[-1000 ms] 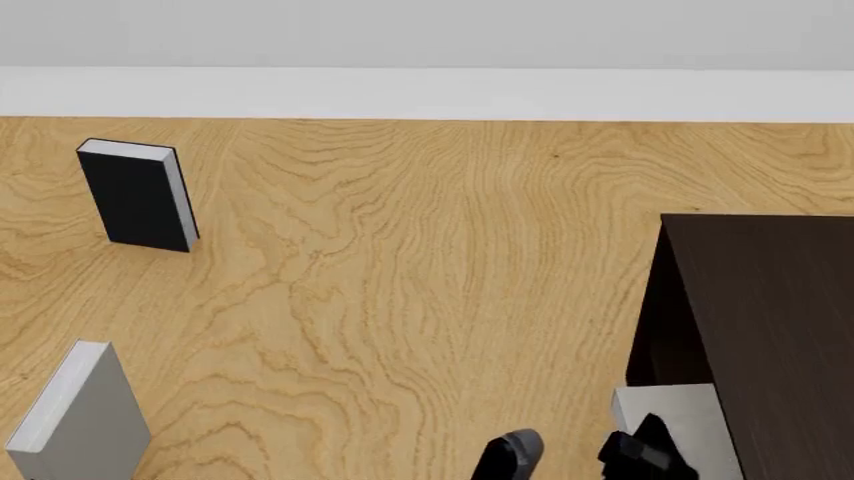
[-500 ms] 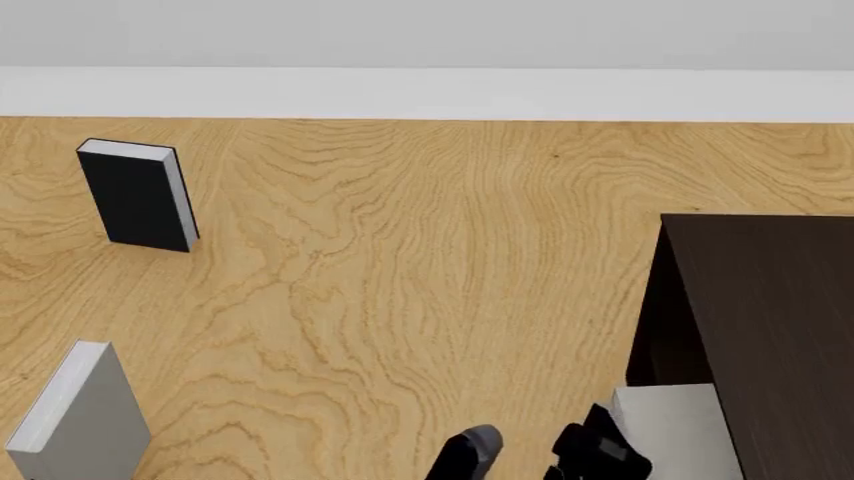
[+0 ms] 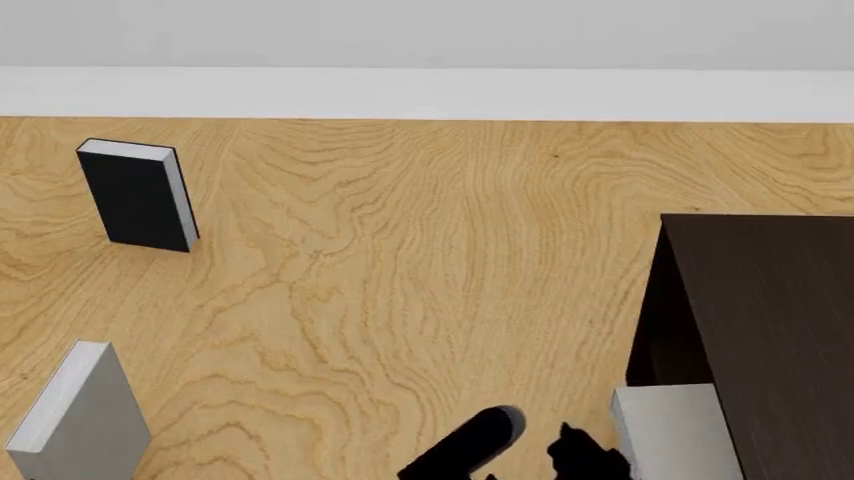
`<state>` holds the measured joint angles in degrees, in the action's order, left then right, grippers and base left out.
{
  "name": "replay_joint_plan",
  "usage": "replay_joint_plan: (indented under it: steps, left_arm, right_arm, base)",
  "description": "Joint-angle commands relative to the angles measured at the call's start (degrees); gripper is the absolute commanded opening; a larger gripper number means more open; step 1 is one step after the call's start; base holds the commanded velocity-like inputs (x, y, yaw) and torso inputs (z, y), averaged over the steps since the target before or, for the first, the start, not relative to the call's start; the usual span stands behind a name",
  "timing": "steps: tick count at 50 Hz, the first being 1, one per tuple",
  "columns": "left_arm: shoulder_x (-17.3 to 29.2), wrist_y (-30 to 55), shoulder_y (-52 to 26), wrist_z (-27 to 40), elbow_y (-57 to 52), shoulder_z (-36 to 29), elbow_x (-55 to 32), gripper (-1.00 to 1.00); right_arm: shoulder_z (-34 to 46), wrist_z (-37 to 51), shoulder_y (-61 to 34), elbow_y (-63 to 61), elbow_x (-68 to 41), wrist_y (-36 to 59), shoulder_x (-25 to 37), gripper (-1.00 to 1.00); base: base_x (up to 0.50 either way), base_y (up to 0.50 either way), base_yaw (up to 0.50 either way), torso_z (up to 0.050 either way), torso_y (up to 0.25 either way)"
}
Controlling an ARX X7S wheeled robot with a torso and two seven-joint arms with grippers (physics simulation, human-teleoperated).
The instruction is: Pick up the book on the right and place it on the cabinet shelf.
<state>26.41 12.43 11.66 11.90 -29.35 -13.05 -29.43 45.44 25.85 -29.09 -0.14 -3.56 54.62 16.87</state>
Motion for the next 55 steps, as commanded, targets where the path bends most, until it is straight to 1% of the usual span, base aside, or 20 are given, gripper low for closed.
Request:
replay_joint_plan:
  steps: [1, 4, 5, 8, 13, 15, 18, 23, 28, 36, 55]
  left_arm:
    - [0.22, 0.02, -0.02, 0.13, -0.13, 0.05, -0.33, 1.0]
    - [0.23, 0.06, -0.14, -0.01, 0.07, 0.0, -0.56, 1.0]
    - [0.23, -0.07, -0.08, -0.11, 0.11, -0.1, -0.48, 1.0]
    - [0.23, -0.2, -0.01, 0.0, 0.06, -0.18, -0.26, 1.0]
    - [0.26, -0.26, -0.11, 0.1, 0.29, -0.06, -0.34, 1.0]
    - [0.32, -0.25, -0.1, 0.15, 0.31, -0.02, -0.39, 1.0]
    - [0.35, -0.29, -0.18, 0.08, 0.5, -0.01, -0.48, 1.0]
    - [0.3, -0.31, -0.37, -0.01, 0.8, -0.14, -0.58, 1.0]
    - [0.25, -0.37, -0.67, -0.16, 1.18, -0.29, -0.62, 1.0]
    - [0.21, -0.39, -1.03, -0.28, 1.74, -0.35, -0.86, 1.0]
    - [-0.02, -0.58, -1.37, -0.33, 2.59, -0.83, -0.99, 1.0]
  right_arm:
    - [-4.09, -2.32, -0.1, -4.6, -4.37, 2.21, -0.08, 1.0]
    - [-5.25, -2.53, -0.95, -5.83, -5.12, 3.72, -0.29, 1.0]
    - [-4.44, -1.68, -1.98, -5.99, -4.39, 7.43, -0.67, 1.0]
    - [-4.63, -2.36, -2.37, -6.45, -4.92, 7.38, -0.68, 1.0]
    - [-8.41, -2.87, -3.07, -6.27, -7.28, 9.6, -2.06, 1.0]
    - [-8.8, -3.15, -3.23, -6.76, -7.66, 9.71, -2.01, 1.0]
    - [-9.77, -3.11, -4.16, -6.69, -8.39, 13.2, -2.52, 1.0]
    - [-12.82, -2.87, -4.37, -8.06, -9.7, 15.59, -2.83, 1.0]
    - [-14.03, -2.27, -4.65, -7.67, -10.08, 17.86, -3.35, 1.0]
    - [-14.18, -2.32, -4.58, -6.62, -10.39, 18.08, -3.54, 1.0]
    - [-11.0, -2.85, -5.33, -9.45, -10.59, 18.5, -3.14, 1.0]
  base:
    - [0.0, 0.0, 0.0, 0.0, 0.0]
    - [0.0, 0.0, 0.0, 0.0, 0.0]
    - [0.0, 0.0, 0.0, 0.0, 0.0]
    - [0.0, 0.0, 0.0, 0.0, 0.0]
    - [0.0, 0.0, 0.0, 0.0, 0.0]
    - [0.0, 0.0, 0.0, 0.0, 0.0]
    - [0.0, 0.0, 0.0, 0.0, 0.0]
    - [0.0, 0.0, 0.0, 0.0, 0.0]
    - [0.0, 0.0, 0.0, 0.0, 0.0]
    - [0.0, 0.0, 0.0, 0.0, 0.0]
    - [0.0, 0.0, 0.0, 0.0, 0.0]
